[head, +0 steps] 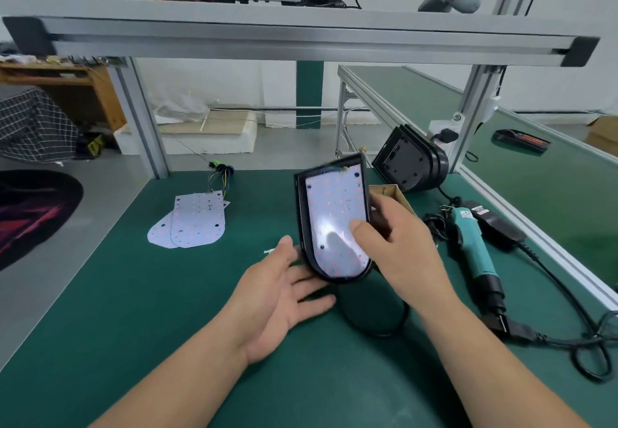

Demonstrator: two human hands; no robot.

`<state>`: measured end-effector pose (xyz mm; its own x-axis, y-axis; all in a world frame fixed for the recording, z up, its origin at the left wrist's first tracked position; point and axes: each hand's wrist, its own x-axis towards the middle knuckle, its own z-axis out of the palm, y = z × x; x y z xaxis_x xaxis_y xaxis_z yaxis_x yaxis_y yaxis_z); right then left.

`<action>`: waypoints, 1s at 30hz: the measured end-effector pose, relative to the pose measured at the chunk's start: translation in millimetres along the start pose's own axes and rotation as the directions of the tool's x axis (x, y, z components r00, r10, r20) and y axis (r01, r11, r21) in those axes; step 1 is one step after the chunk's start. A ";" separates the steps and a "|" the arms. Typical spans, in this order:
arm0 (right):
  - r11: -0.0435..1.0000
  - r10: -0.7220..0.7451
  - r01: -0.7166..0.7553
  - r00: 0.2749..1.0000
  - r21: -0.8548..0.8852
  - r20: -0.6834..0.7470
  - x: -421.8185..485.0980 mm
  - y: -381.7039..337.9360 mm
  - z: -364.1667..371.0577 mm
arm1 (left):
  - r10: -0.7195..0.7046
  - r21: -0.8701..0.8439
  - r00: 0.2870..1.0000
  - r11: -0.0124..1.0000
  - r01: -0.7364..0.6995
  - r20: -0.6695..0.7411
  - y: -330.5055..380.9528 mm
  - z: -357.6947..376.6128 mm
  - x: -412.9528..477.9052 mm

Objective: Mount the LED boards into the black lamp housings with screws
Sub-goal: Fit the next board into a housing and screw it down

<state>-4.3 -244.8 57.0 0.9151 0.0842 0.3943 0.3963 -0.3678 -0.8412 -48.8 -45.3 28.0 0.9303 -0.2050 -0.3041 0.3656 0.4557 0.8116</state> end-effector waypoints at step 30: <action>0.686 -0.707 0.717 0.697 -0.127 0.118 -16.2 -10.1 27.7 | 0.108 -0.402 0.992 0.913 -0.072 0.068 -3.3 4.4 -10.1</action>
<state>-21.1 -216.8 48.8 0.3664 0.4278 0.8263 0.9183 -0.3093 -0.2470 -59.5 -48.5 30.6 0.9605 -0.2129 -0.1795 0.2777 0.7788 0.5624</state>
